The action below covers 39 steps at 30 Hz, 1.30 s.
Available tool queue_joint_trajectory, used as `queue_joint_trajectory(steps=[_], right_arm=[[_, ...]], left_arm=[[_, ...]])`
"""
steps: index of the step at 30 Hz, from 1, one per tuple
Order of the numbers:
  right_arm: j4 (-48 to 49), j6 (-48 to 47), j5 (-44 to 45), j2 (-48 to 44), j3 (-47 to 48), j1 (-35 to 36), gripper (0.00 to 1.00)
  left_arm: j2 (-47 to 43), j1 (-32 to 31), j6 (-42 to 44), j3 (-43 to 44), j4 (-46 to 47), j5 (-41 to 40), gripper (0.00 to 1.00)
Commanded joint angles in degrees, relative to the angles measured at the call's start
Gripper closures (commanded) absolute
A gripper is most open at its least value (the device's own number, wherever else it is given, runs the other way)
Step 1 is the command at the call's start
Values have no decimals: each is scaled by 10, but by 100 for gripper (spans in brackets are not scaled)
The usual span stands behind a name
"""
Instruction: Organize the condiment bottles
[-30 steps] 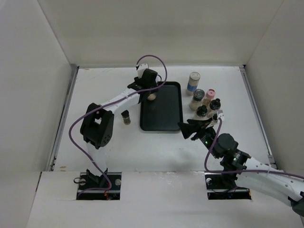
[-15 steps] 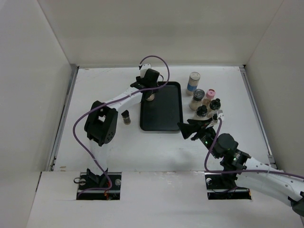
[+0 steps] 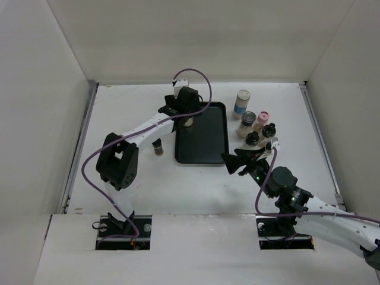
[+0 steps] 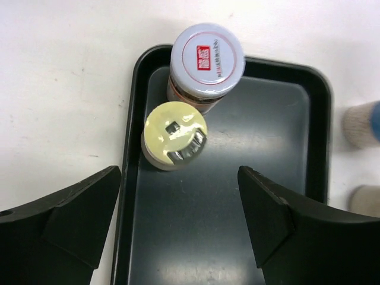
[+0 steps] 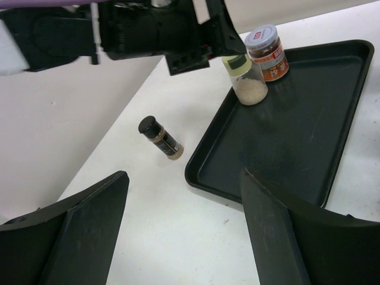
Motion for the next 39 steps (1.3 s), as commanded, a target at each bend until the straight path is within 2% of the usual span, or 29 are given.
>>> queue_joint_trajectory(steps=[1,5,8,10,14,17,21,31,39], right_arm=[[28,3,-8,2,8,5,18],[31,3,-8,3,8,5,19],[31,3,-10,8,8,5,28],[32,3,-14,13,9,5,34],[37,3,-21,25,11,5,32],[42,3,-21,33,12,5,24],[43,3,-26,43,14,5,18],[43,2,-43,66,22,8,17],[51,3,-52,84,23,9,17]], left_arm=[[-107,-7,16,-33,50,-5,21],[-205,-8,13,-131,75,-13,26],[-302,-7,12,-227,78,-42,34],[-368,-1,12,-285,63,-60,34],[-450,9,6,-354,-8,-61,29],[-461,0,4,-384,-28,-61,25],[-451,-7,4,-416,7,-53,23],[-367,20,11,-428,85,-47,25],[-333,34,14,-424,110,-51,38]])
